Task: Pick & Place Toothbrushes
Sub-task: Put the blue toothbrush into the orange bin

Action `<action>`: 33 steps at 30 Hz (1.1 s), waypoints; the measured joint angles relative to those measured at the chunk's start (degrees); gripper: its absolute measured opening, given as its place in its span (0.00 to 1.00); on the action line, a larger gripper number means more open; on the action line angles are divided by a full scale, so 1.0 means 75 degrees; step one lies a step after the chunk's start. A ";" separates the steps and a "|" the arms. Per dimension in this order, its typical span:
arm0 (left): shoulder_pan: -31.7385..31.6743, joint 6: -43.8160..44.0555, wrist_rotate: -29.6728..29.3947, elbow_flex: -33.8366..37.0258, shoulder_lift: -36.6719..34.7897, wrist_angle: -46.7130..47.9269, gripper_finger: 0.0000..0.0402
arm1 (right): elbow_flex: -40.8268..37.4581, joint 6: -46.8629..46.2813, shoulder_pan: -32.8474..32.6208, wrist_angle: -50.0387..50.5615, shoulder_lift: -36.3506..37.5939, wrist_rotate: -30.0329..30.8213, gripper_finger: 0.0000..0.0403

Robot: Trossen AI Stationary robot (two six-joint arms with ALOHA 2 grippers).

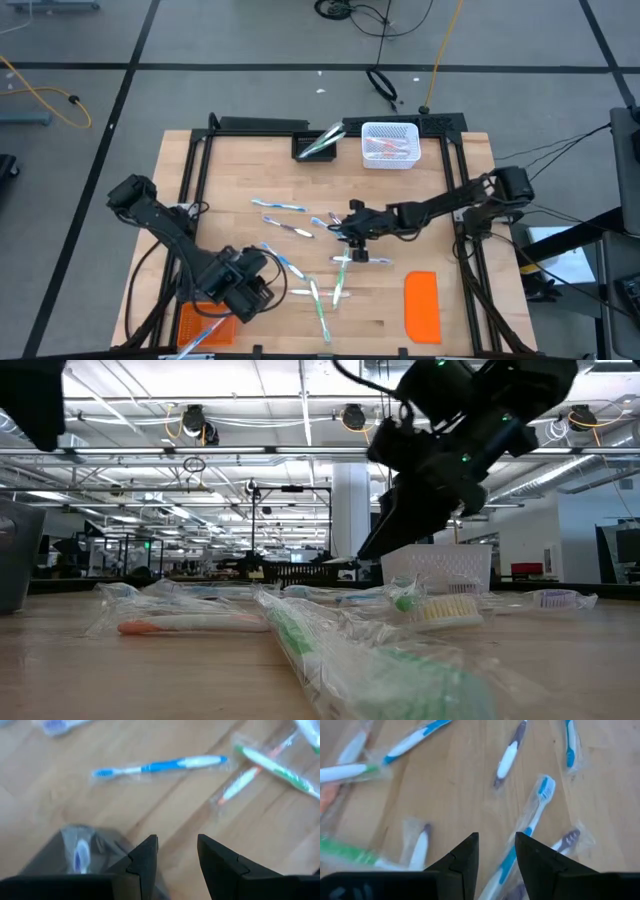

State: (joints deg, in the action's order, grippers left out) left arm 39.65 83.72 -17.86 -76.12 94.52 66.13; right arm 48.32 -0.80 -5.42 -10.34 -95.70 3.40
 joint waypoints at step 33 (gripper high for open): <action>-0.1122 -0.3556 -0.3002 0.0000 -0.0003 -0.1875 0.36 | 0.0821 -0.0081 0.0620 0.0820 -0.1250 0.0001 0.03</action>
State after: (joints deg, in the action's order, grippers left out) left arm 31.24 57.05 -40.37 -76.12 94.50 52.07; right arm 54.48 -1.40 -0.78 -4.19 -105.08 3.40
